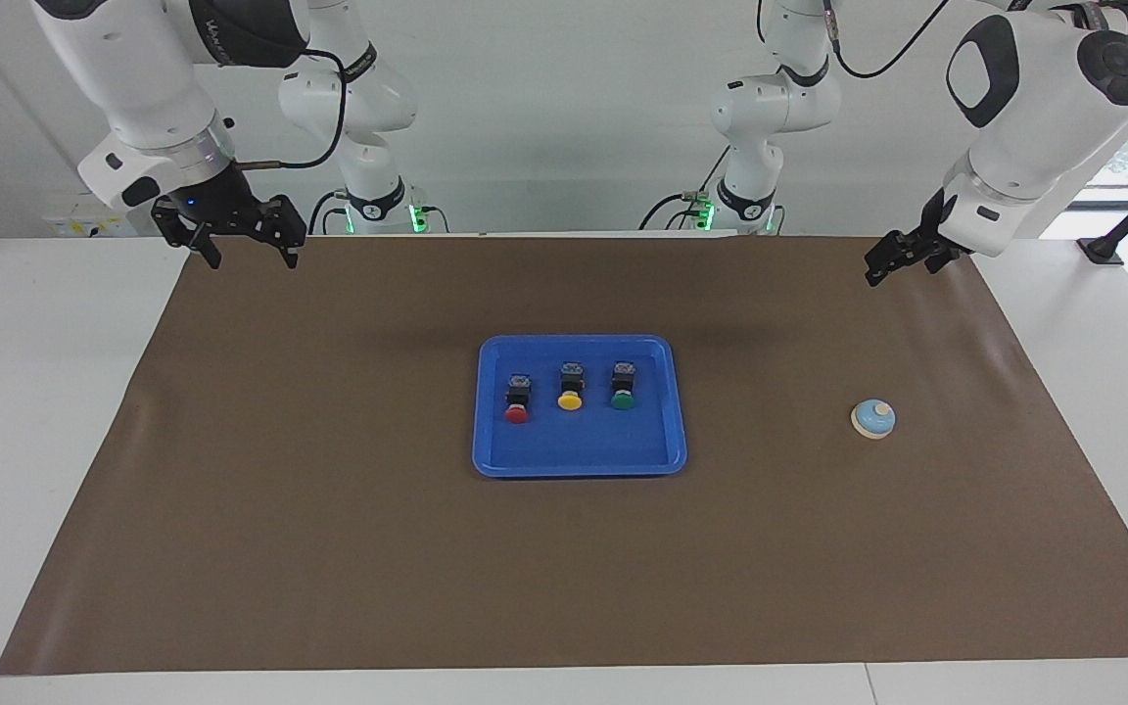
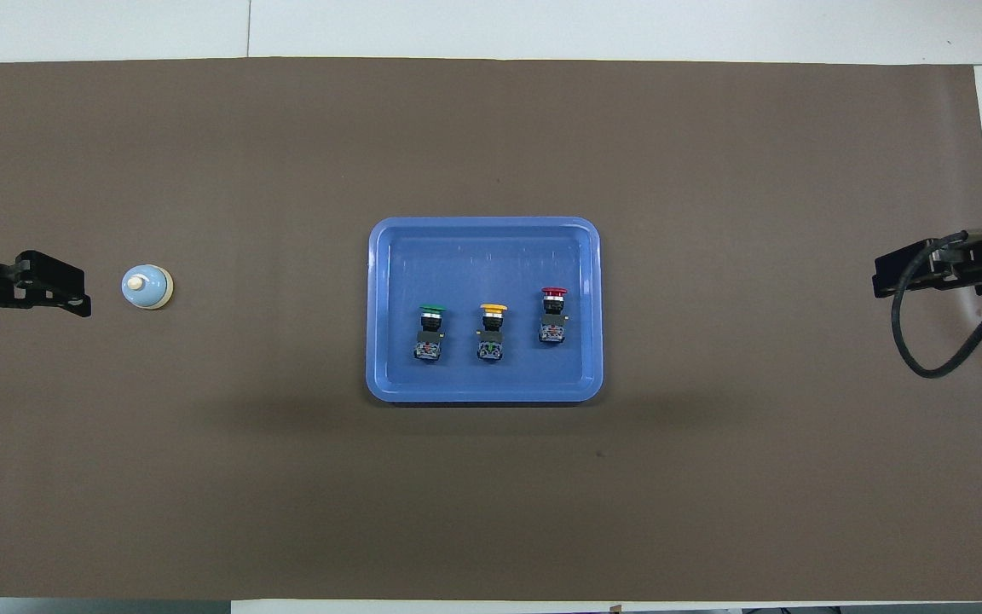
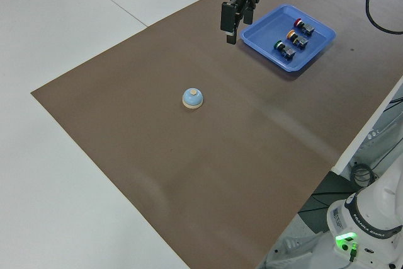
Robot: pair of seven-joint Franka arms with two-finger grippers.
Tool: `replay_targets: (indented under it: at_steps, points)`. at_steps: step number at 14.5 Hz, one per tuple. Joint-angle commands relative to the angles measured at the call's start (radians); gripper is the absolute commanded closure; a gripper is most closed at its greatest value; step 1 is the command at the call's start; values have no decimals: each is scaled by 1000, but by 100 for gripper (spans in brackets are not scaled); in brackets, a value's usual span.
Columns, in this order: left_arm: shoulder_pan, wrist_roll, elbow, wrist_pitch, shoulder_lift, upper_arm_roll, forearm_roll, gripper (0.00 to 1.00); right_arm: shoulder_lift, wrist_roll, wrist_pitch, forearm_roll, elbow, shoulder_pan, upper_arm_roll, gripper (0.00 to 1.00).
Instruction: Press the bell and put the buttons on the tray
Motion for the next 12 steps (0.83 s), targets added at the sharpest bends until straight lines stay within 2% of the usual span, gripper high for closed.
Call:
replay_targets:
  at_steps: [1,12]
  points:
    - [-28,-15,-17,-11,-21,17,-12,0,-14,-24,-5,-2,-12,-20,14,0]
    - [-28,-6,-11,13,-21,26,-13,0,-14,-24,-5,-2,-12,-20,14,0]
